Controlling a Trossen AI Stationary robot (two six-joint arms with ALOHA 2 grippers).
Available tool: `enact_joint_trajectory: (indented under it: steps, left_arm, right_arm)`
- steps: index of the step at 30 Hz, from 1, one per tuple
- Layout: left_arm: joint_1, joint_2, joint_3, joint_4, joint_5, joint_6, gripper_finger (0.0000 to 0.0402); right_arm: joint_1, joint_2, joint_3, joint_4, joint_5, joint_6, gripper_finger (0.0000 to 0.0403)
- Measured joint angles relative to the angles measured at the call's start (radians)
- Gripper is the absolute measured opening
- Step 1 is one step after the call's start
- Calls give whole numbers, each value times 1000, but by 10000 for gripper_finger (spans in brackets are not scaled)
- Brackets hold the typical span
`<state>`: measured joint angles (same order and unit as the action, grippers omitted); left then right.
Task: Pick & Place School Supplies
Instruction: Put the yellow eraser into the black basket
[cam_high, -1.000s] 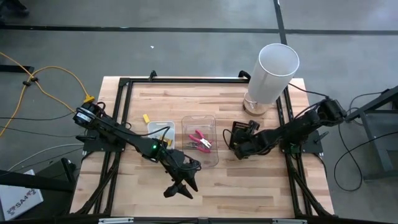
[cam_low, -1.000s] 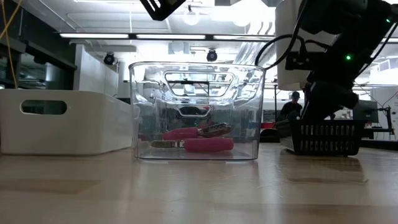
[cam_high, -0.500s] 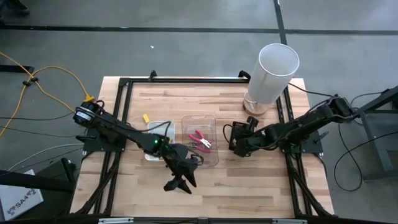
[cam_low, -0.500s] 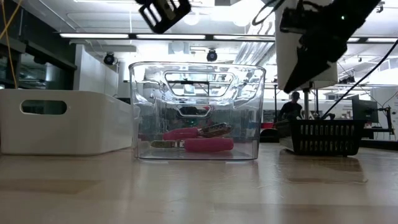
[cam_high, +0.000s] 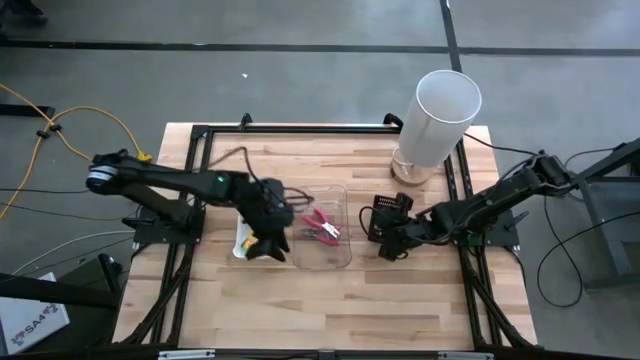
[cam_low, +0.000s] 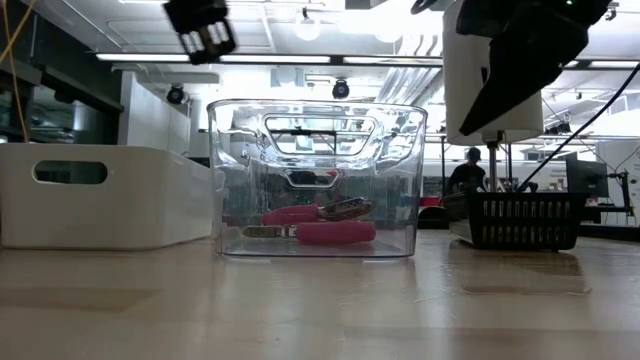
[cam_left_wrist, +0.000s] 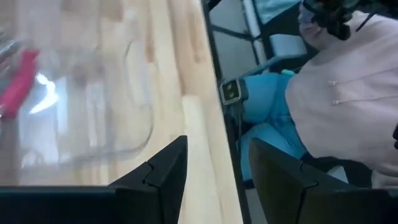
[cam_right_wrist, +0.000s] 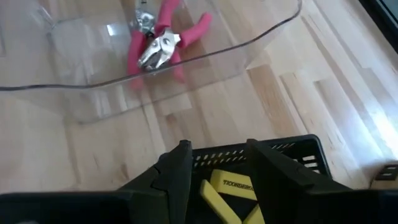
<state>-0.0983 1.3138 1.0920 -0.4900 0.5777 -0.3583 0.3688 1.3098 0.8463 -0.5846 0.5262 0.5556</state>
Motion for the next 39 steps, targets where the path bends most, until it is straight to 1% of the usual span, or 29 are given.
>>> enact_joint_trajectory:
  steps: [4,6,8,13,16,18,23,26,28,33,35,39]
  left_arm:
    - [58,-83,0,-139,-15,-2,163]
    - [85,-112,0,-193,-57,-33,163]
    - [112,-131,0,-260,-127,-105,163]
    - [188,-139,0,-417,-344,-251,163]
    - [241,-139,0,-492,-434,-318,163]
    - [275,-139,0,-516,-446,-324,163]
    - [361,-139,0,-572,-390,-309,163]
    - [423,-139,0,-573,-401,-354,163]
    - [468,-139,0,-574,-444,-424,163]
    - [548,-139,0,-614,-594,-653,163]
    - [569,-139,0,-654,-628,-735,163]
    - [588,-139,0,-742,-685,-851,163]
  right_arm:
    - [8,0,0,17,-2,0,144]
    - [8,0,0,31,-5,0,144]
    - [8,0,0,36,-5,-2,144]
    - [8,0,0,56,-6,-3,144]
    - [8,0,0,58,-6,-7,144]
    - [8,0,0,59,-7,-21,144]
    - [12,0,0,67,-11,-55,144]
    - [14,0,0,73,-22,-60,144]
    - [15,0,0,80,-35,-63,144]
    - [34,0,0,99,-35,-90,144]
    - [45,0,0,106,-35,-91,144]
    - [74,1,0,104,-34,-91,144]
